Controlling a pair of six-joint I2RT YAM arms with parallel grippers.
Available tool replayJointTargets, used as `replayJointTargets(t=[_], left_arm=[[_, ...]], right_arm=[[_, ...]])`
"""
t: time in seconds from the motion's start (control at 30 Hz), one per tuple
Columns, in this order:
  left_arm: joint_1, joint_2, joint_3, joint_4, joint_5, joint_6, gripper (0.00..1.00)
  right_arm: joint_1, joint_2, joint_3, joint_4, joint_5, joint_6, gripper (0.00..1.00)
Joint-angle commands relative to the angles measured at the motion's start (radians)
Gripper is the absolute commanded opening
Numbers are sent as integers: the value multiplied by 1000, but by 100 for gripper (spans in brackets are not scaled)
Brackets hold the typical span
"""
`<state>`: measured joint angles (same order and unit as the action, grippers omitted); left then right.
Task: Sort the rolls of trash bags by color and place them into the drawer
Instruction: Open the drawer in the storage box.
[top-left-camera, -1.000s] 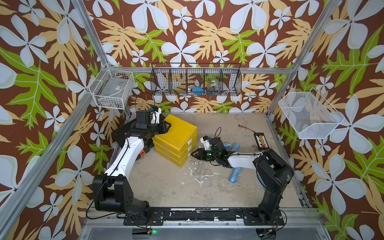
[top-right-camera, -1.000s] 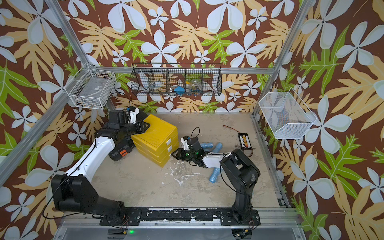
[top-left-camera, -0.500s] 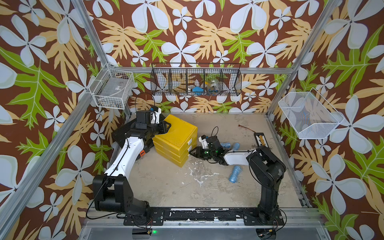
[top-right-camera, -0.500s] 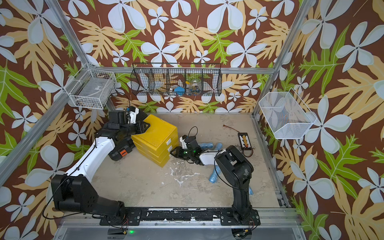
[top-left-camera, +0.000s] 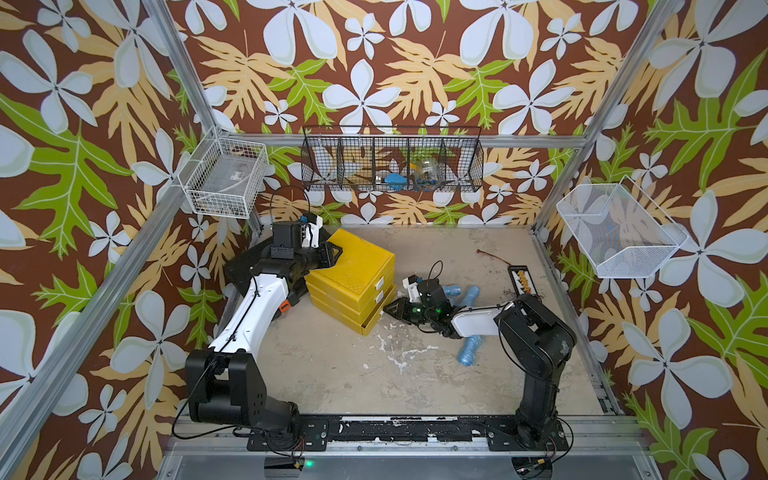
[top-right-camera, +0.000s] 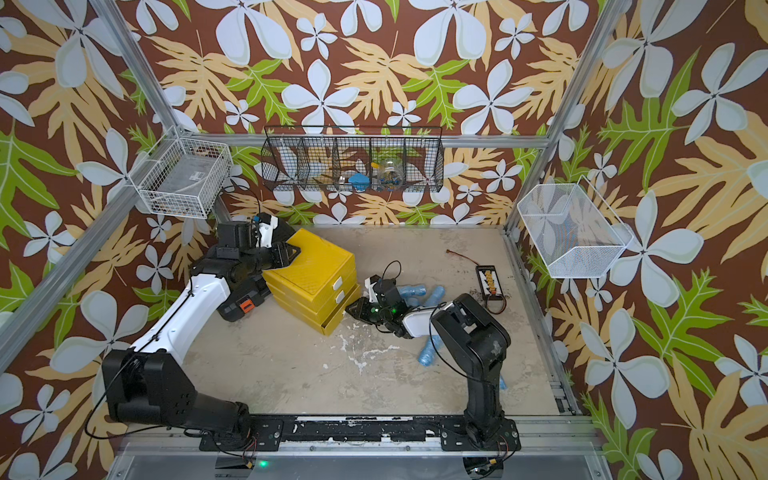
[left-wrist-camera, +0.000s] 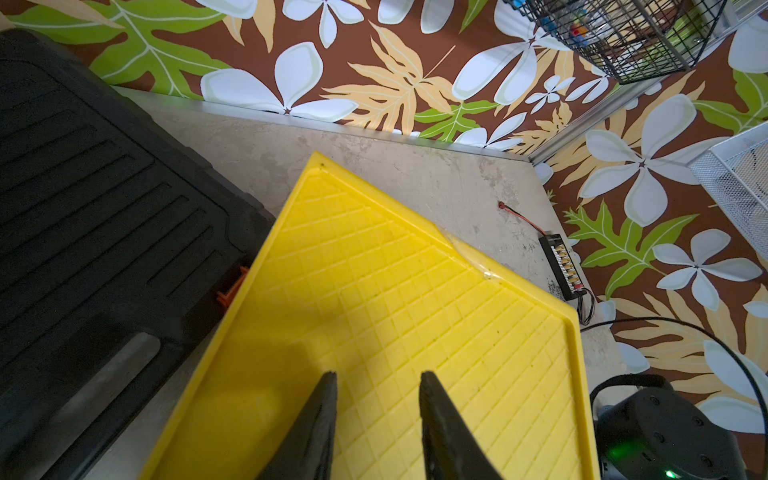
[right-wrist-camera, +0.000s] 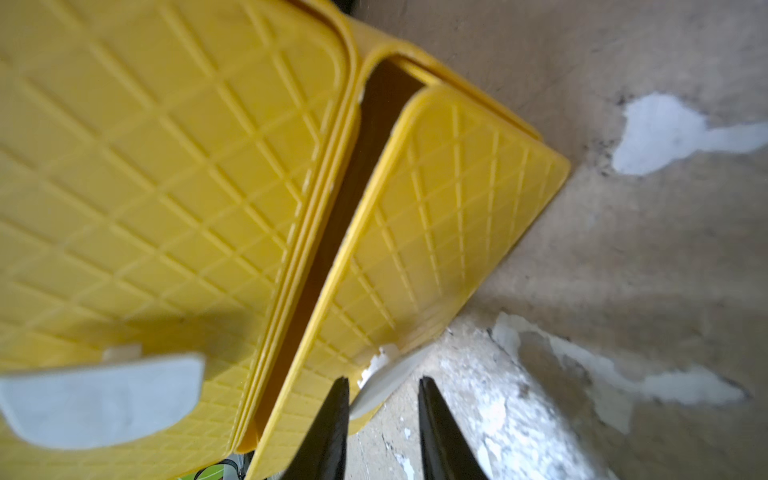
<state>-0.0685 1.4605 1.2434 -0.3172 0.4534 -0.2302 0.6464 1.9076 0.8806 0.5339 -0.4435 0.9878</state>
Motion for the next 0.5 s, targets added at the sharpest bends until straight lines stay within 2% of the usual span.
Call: replayJointTargets(t=[0.0,0.47], left_arm=[[1,1,-2,-72,-5,6,37],[1,3,2,-74,-7,7,37]], right_arm=[[-1,-24,-40,-64,43,-7,29],[-44,-244,-294,-100,81,-83,28]])
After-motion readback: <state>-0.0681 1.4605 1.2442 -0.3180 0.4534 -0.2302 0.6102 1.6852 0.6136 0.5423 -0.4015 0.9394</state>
